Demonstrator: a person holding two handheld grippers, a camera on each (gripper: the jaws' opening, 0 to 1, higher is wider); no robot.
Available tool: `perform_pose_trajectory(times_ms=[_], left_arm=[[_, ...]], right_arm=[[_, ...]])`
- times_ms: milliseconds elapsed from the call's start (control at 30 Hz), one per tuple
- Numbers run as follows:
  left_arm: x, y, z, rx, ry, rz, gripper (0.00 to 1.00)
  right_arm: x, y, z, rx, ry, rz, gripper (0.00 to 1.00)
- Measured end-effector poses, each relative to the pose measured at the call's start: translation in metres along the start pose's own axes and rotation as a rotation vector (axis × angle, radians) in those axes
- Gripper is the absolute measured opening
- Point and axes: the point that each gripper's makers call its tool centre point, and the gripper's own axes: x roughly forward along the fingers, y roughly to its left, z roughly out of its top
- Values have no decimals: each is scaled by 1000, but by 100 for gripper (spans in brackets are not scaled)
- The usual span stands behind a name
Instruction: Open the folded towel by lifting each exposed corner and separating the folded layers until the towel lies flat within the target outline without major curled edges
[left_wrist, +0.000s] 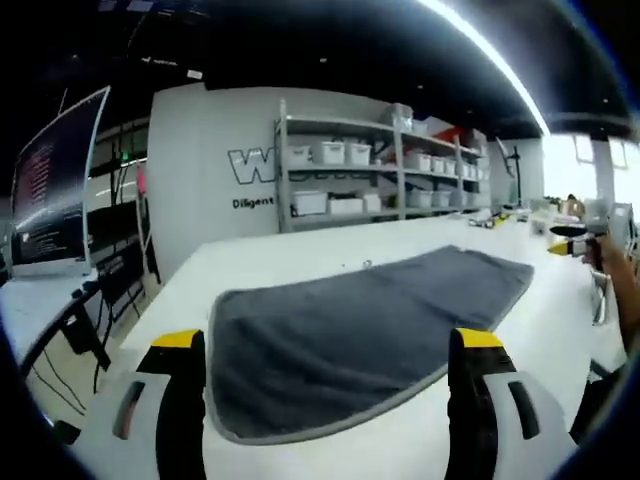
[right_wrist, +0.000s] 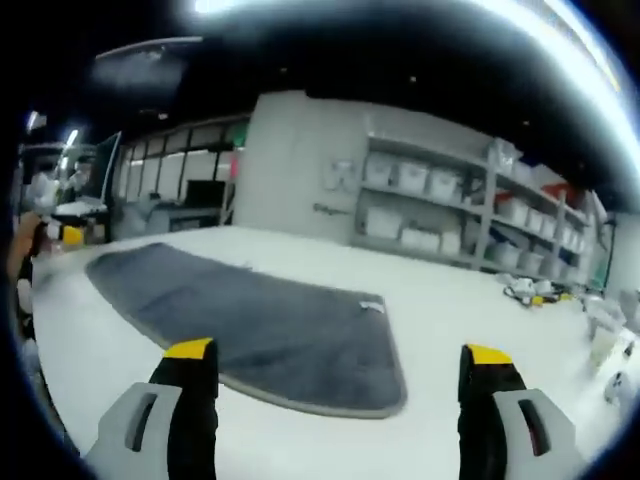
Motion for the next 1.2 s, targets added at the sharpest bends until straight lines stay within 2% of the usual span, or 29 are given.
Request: perform_pose_trajectory(times_ms=[67,133,300,400,633,800,1000,1100,1200], left_arm=[[-8,-3,0,-17,2,10,100],[-14,-12,-5,18,29,-16,100],[-21,-24,-2,16,13,-41,100],[-17,-27,2,4,-3,-50,100],[-6,-29,0,8,11,-41,100],[-7,-29,0,3,19,-32,100],[-19,-40,7,-8,-2,-44,100],[-23,-45,9,54,11,-14,100],[-29,-60,11,67,7,-40,100]], right_arm=[[-9,6,-4,-2,6,7,100],[-18,8,-8,-9,13,3,100],[-32,8,-16,-25,23,-26,100],[-32,8,-17,-13,25,-24,100],[-20,5,-23,20,46,-28,100],[-20,5,-18,22,43,-21,100],[-32,0,-3,7,5,-24,100],[-40,0,-2,10,-4,-19,100],[-48,1,-5,13,-7,-8,100]])
